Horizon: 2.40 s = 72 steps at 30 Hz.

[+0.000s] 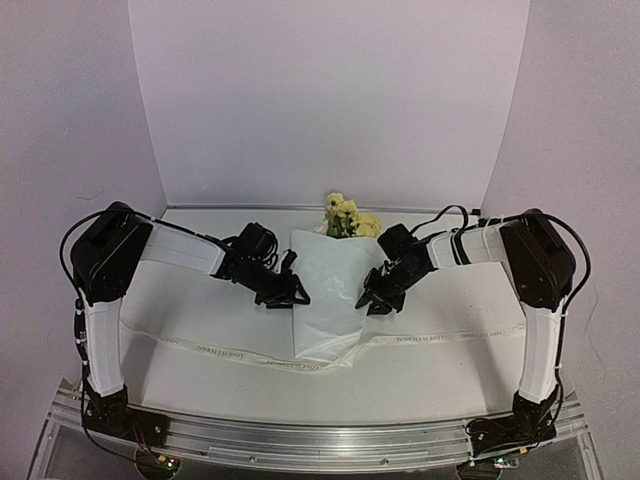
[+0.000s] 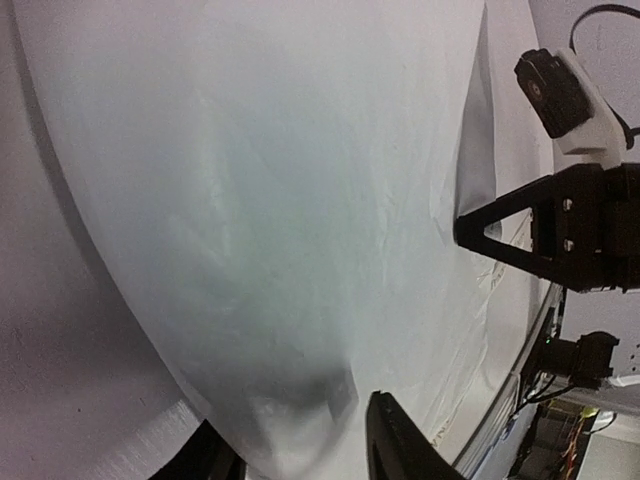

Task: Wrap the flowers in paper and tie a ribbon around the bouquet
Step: Pick up the folded bouquet from the center of the board, then place the folded bouquet on the ribbon.

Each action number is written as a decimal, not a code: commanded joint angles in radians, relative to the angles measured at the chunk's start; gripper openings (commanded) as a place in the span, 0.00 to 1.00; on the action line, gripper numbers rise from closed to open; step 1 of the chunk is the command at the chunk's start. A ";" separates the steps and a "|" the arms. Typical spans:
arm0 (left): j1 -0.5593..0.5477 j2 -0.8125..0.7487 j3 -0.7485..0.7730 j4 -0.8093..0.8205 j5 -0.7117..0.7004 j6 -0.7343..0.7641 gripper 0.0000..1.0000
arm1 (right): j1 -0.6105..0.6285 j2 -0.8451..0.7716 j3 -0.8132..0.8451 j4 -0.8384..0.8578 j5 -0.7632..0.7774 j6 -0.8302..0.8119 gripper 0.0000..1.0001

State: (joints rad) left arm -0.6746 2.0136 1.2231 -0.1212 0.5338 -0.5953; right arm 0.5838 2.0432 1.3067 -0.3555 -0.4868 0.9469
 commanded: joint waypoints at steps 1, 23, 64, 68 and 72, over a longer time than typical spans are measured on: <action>-0.002 0.023 0.087 -0.029 0.032 -0.008 0.35 | 0.006 0.039 0.044 0.008 0.008 0.028 0.21; 0.056 0.024 0.222 -0.231 0.135 -0.004 0.04 | 0.007 0.023 0.228 -0.156 0.012 0.107 0.00; -0.148 -0.239 -0.229 -0.004 0.058 -0.281 0.06 | 0.194 -0.279 -0.182 -0.187 0.152 0.083 0.00; -0.161 -0.254 -0.249 0.003 0.007 -0.321 0.06 | 0.204 -0.303 -0.232 -0.165 0.166 0.081 0.00; -0.161 -0.273 -0.264 -0.020 -0.056 -0.355 0.19 | 0.209 -0.314 -0.256 -0.152 0.163 0.069 0.13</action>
State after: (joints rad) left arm -0.8408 1.7986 0.9721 -0.1464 0.5747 -0.8979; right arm 0.7872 1.7829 1.0753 -0.5129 -0.3609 1.0304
